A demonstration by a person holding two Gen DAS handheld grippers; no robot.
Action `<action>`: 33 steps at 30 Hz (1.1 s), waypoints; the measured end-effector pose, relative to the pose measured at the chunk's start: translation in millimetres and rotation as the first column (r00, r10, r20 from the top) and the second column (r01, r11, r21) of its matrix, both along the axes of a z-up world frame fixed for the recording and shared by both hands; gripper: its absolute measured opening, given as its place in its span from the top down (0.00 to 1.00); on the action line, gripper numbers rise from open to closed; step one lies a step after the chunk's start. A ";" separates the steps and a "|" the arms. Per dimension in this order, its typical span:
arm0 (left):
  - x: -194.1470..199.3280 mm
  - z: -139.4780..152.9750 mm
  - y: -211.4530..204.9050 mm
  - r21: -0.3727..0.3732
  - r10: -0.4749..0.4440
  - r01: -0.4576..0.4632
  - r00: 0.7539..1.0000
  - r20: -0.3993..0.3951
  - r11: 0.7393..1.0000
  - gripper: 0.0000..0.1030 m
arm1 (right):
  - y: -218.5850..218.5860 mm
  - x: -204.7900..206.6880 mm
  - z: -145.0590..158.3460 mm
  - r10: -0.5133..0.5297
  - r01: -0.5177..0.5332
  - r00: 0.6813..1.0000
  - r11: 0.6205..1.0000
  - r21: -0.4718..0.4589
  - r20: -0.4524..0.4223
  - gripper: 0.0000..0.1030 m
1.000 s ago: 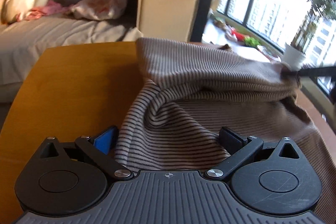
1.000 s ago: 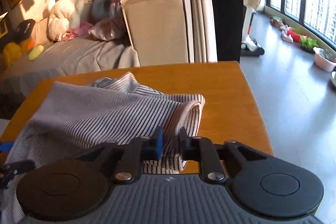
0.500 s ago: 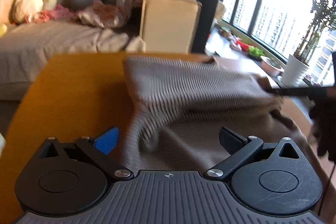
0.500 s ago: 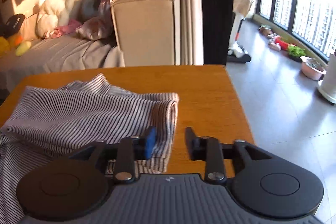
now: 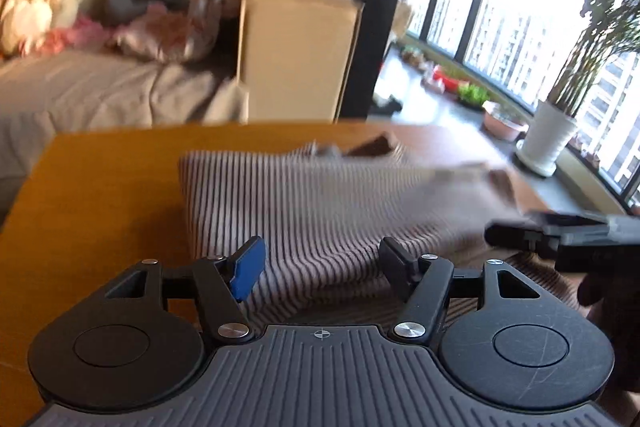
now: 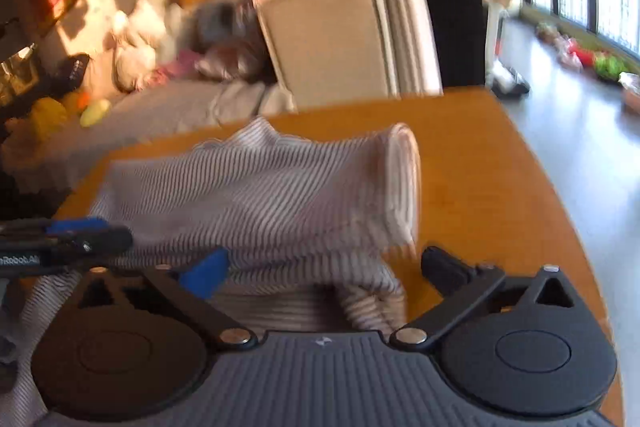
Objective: Fold clothes
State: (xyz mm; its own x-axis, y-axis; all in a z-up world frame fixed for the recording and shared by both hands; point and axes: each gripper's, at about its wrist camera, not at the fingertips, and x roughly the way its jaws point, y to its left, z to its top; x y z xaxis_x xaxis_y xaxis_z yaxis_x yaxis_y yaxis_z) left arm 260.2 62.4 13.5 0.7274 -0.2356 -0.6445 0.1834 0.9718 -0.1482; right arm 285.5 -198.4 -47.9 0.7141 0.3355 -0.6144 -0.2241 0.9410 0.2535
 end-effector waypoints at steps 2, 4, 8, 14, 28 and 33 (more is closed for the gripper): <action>-0.7 -5.3 -1.0 0.027 -0.022 0.022 1.000 0.020 0.999 0.31 | -2.7 0.2 -0.1 -0.001 0.000 1.000 1.000 0.027 0.002 0.00; 0.2 -4.3 -1.9 0.031 -0.021 0.021 1.000 0.011 0.999 0.31 | -4.4 1.0 -2.1 -0.010 0.009 1.000 0.999 0.041 0.004 0.00; -4.0 10.8 2.1 -0.007 0.015 -0.015 0.998 0.066 1.000 0.26 | 0.4 2.6 -3.8 -0.013 0.013 1.000 1.000 0.019 0.005 0.00; 1.2 -0.1 6.2 -0.117 0.022 -0.014 0.998 0.064 0.993 0.13 | 8.4 4.4 -3.3 -0.002 0.001 1.000 0.999 -0.039 -0.006 0.00; -7.7 -17.8 8.4 -0.121 -0.009 0.023 0.994 0.111 0.992 0.07 | 10.0 -1.5 8.7 0.005 -0.010 0.998 0.995 -0.096 -0.055 0.00; -7.7 -18.5 7.1 -0.118 -0.016 0.028 0.994 0.107 0.993 0.04 | 11.0 -6.3 42.4 -0.040 0.049 0.991 0.997 -0.065 0.127 0.00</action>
